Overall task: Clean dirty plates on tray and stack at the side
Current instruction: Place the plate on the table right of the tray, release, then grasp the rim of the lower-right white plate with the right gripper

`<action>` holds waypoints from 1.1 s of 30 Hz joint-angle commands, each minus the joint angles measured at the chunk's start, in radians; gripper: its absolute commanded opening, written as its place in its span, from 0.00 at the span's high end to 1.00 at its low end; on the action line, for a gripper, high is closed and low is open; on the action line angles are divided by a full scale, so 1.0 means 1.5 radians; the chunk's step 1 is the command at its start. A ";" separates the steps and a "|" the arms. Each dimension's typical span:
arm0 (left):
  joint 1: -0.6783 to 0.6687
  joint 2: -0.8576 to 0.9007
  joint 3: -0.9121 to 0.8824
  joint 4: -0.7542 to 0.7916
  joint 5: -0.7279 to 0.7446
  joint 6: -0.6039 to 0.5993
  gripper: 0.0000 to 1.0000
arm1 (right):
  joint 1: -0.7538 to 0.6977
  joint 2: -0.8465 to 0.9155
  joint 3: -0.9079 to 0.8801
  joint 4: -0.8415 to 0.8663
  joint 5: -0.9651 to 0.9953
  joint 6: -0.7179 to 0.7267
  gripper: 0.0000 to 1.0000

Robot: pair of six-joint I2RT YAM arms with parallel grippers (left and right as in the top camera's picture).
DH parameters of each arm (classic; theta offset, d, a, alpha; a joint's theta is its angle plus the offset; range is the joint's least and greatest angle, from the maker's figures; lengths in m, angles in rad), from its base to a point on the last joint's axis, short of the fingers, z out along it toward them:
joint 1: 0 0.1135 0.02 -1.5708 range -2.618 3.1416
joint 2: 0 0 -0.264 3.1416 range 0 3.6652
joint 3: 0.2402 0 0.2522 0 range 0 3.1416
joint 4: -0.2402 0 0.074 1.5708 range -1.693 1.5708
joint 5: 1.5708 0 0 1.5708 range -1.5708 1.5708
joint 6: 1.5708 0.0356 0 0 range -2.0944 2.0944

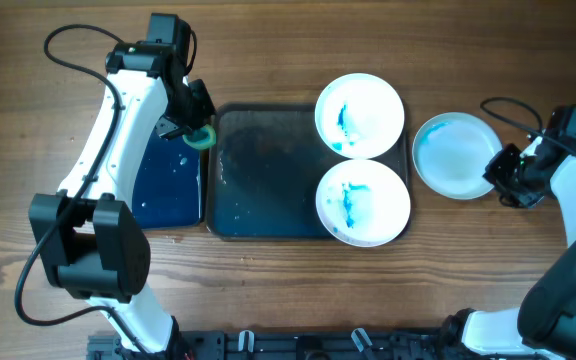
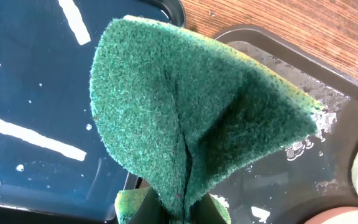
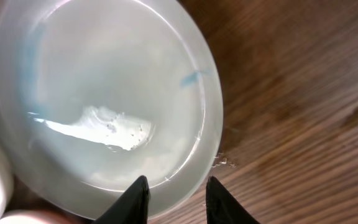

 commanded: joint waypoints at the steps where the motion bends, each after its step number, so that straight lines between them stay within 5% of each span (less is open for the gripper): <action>1: 0.000 -0.007 0.009 0.003 0.008 0.015 0.96 | 0.027 -0.037 0.080 -0.077 -0.067 -0.075 0.68; 11: 0.000 -0.007 0.009 0.008 0.008 0.013 0.96 | 0.222 -0.038 -0.009 -0.141 -0.079 -0.131 0.67; 24: 0.000 -0.007 0.009 0.008 0.008 0.013 0.96 | 0.301 -0.038 -0.175 0.043 -0.084 -0.119 0.68; 30: 0.000 -0.007 0.009 0.008 0.008 0.013 0.96 | 0.309 -0.039 -0.179 0.039 -0.084 -0.118 0.95; 33: 0.000 -0.007 0.009 0.008 0.008 0.013 0.96 | 0.309 -0.048 -0.157 0.002 -0.084 -0.118 0.96</action>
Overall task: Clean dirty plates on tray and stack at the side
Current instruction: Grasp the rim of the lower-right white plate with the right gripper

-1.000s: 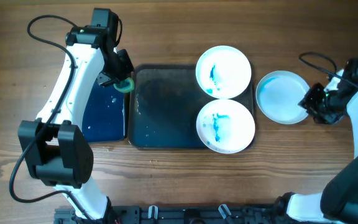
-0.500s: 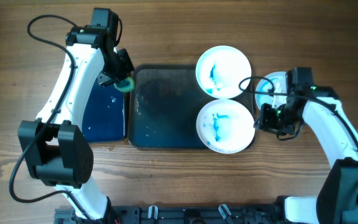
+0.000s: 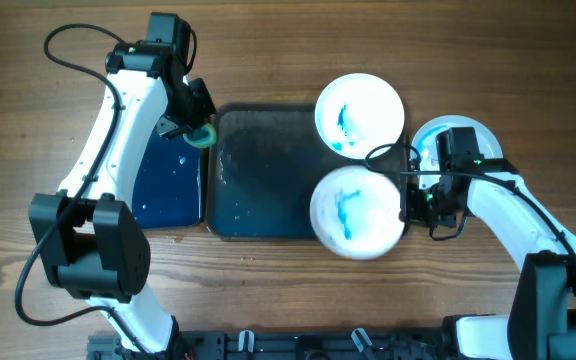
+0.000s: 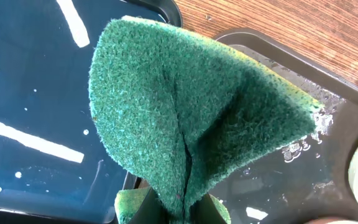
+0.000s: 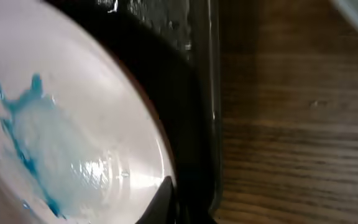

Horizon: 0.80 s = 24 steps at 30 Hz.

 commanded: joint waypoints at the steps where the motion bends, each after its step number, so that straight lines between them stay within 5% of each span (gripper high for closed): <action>1: 0.000 -0.007 0.009 0.002 0.006 0.013 0.96 | 0.003 -0.017 0.035 -0.048 -0.007 -0.002 0.96; 5: 0.000 -0.007 0.009 0.000 0.006 0.013 0.96 | 0.047 -0.062 0.089 -0.084 -0.065 0.010 0.96; 11: 0.000 -0.007 0.009 0.000 0.006 0.013 0.96 | 0.278 -0.062 0.112 0.091 0.013 0.314 0.96; 15: 0.000 -0.007 0.009 -0.001 0.006 0.013 0.96 | 0.385 0.034 0.130 0.177 0.097 0.418 0.96; 22: 0.000 -0.007 0.009 -0.004 0.006 0.013 0.96 | 0.407 0.247 0.290 0.165 0.096 0.433 0.95; 24: 0.000 -0.007 0.009 -0.005 0.008 0.013 0.96 | 0.403 0.250 0.291 0.170 0.083 0.416 0.79</action>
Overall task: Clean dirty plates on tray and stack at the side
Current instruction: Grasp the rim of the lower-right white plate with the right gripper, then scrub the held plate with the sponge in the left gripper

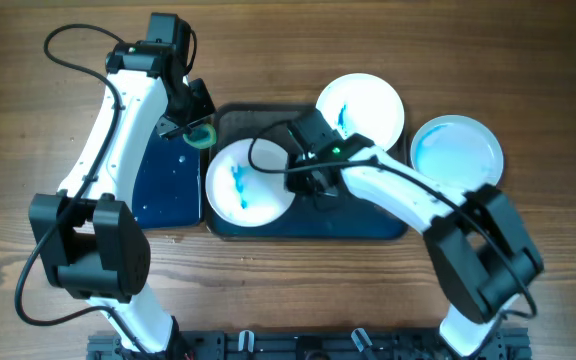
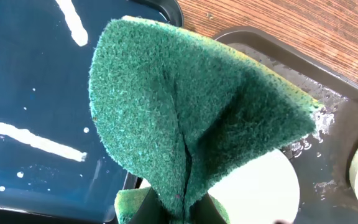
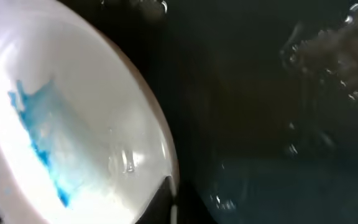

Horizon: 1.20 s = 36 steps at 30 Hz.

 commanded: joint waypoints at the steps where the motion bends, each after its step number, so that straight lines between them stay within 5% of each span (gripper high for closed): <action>1: 0.000 -0.007 0.009 -0.001 0.009 0.013 0.96 | -0.002 0.014 0.021 0.002 -0.004 -0.006 0.76; 4: 0.000 -0.007 0.009 0.000 0.009 0.013 0.96 | -0.004 0.015 0.024 0.005 -0.007 -0.040 0.64; 9: 0.000 -0.007 0.008 -0.016 0.014 0.013 0.96 | -0.004 0.034 0.024 0.028 -0.029 -0.058 0.63; 11: 0.000 -0.007 -0.001 -0.018 0.021 0.013 0.96 | -0.004 0.052 0.024 0.047 -0.050 -0.055 0.65; 15: 0.000 -0.006 -0.041 -0.009 0.051 0.013 0.96 | -0.020 0.068 0.024 0.050 -0.059 -0.019 0.95; 29: -0.101 -0.006 -0.260 0.178 0.091 0.027 0.96 | -0.042 0.045 0.061 -0.045 0.016 -0.013 0.96; 36: -0.114 0.003 -0.390 0.293 0.058 -0.058 0.96 | -0.042 0.045 0.061 -0.043 0.014 -0.013 0.96</action>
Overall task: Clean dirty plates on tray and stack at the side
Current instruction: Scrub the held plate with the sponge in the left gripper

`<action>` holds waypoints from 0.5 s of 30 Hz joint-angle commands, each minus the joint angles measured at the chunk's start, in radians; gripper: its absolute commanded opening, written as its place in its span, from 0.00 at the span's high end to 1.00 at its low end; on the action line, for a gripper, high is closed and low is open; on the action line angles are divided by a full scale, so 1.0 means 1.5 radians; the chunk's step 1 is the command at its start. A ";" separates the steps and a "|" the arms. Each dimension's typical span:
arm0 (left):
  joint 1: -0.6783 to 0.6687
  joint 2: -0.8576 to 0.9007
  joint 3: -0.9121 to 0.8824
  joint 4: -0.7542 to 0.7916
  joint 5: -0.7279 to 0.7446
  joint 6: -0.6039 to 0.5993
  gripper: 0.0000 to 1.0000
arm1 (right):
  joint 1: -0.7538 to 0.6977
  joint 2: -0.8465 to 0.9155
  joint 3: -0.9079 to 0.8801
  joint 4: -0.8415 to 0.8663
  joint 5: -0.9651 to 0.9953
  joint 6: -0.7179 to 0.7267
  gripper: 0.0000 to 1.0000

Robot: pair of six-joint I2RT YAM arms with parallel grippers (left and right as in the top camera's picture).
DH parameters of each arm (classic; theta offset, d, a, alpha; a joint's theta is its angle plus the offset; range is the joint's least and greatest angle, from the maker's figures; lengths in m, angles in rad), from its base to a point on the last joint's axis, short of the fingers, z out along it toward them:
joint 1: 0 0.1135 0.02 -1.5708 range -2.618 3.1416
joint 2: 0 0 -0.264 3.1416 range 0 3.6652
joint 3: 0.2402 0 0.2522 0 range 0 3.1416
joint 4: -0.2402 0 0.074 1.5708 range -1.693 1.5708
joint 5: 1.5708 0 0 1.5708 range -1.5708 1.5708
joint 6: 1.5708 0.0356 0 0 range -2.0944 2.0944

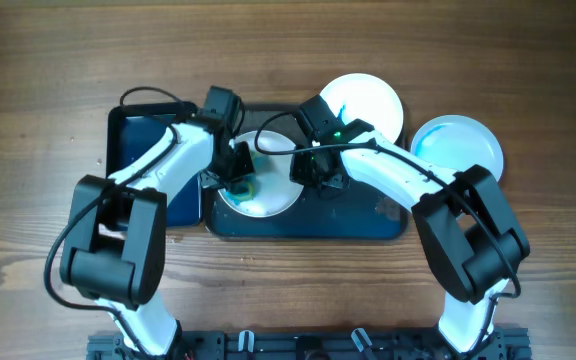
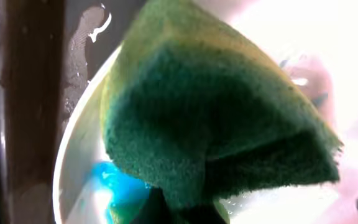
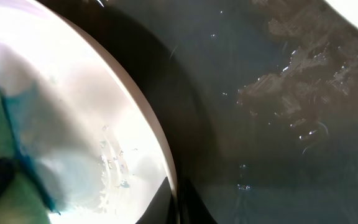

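A white plate (image 1: 268,195) smeared with blue lies at the left end of the dark tray (image 1: 358,222). My left gripper (image 1: 240,180) is shut on a green sponge (image 2: 216,124) and presses it onto this plate's (image 2: 86,180) blue stain. My right gripper (image 1: 306,172) is shut on the plate's right rim (image 3: 160,143). A second blue-stained plate (image 1: 363,100) sits at the tray's far right corner. A cleaner pale plate (image 1: 463,150) rests on the table right of the tray.
A blue water tray (image 1: 138,140) sits left of the dark tray, partly under my left arm. Water pools on the dark tray's floor (image 3: 278,124). The wooden table (image 1: 48,60) surrounds everything.
My left gripper has moved from over the water tray's edge to the plate, and the sponge now lies on the blue stain. My right gripper still holds the plate's rim.
At first my right gripper was open by the pale plate beside the tray, while my left held the sponge over the water tray. Then the right gripper was shut on the near dirty plate's rim. Later that plate lay at the tray's left, and now the sponge is on it.
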 commanded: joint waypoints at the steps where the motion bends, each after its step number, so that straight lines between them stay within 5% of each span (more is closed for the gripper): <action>1: -0.014 0.010 -0.066 0.018 -0.014 -0.038 0.96 | -0.002 -0.009 0.016 -0.001 0.019 -0.003 0.96; 7: -0.074 0.012 -0.084 0.069 0.234 0.164 0.96 | -0.002 -0.009 0.016 0.005 0.017 -0.003 0.96; 11: -0.079 0.012 -0.084 0.093 0.218 0.164 0.96 | -0.002 -0.009 0.016 0.004 0.017 -0.010 0.96; 15: -0.038 0.012 -0.072 0.112 0.052 0.041 0.96 | -0.002 -0.009 0.016 0.005 0.014 -0.010 0.96</action>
